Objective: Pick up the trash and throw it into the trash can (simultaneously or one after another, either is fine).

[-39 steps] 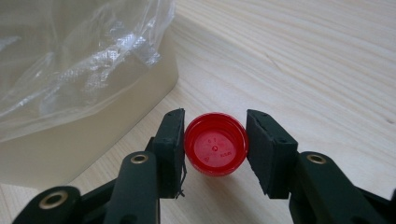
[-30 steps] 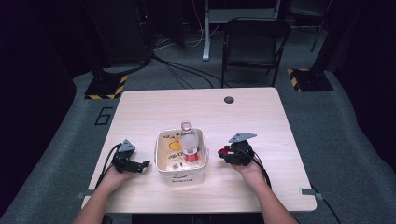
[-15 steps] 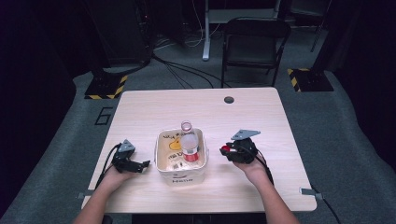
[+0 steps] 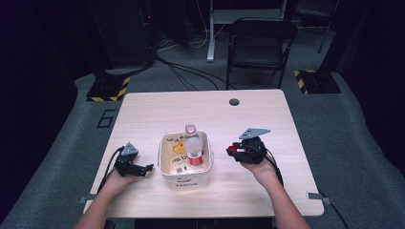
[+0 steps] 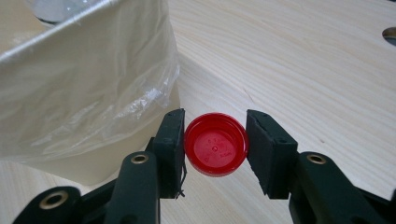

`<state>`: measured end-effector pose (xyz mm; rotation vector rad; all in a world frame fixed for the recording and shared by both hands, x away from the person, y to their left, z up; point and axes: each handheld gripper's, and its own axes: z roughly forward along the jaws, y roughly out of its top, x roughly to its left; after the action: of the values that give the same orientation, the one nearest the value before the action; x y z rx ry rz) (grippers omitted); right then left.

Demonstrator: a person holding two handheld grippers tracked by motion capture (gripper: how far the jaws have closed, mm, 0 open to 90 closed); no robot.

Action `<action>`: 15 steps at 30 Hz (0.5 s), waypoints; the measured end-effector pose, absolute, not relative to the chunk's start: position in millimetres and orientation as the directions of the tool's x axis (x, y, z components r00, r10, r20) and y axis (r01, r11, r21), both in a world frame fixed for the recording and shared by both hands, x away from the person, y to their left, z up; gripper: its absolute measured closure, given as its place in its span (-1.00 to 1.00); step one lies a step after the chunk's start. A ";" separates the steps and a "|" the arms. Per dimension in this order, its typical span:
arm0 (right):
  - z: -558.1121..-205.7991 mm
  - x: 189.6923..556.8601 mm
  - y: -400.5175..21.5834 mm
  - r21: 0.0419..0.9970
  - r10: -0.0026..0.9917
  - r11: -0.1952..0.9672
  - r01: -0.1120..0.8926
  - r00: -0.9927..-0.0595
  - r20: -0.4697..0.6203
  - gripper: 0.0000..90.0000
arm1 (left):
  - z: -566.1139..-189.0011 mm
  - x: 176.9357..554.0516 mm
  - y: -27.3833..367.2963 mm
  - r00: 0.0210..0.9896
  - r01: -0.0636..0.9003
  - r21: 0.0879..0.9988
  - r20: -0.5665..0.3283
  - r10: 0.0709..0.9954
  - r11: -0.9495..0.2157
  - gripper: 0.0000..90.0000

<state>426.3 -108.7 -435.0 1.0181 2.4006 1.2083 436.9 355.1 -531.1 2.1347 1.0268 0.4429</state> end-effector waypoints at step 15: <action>-397.3 416.9 -100.7 0.809 0.640 0.422 0.409 -0.766 0.054 0.28 | -530.7 436.9 355.3 0.626 0.538 0.725 -0.001 0.780 -0.431 -0.94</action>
<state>416.9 -100.7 -397.3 0.9140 2.4165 1.2633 436.9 355.3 -530.7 2.1401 1.0270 0.4393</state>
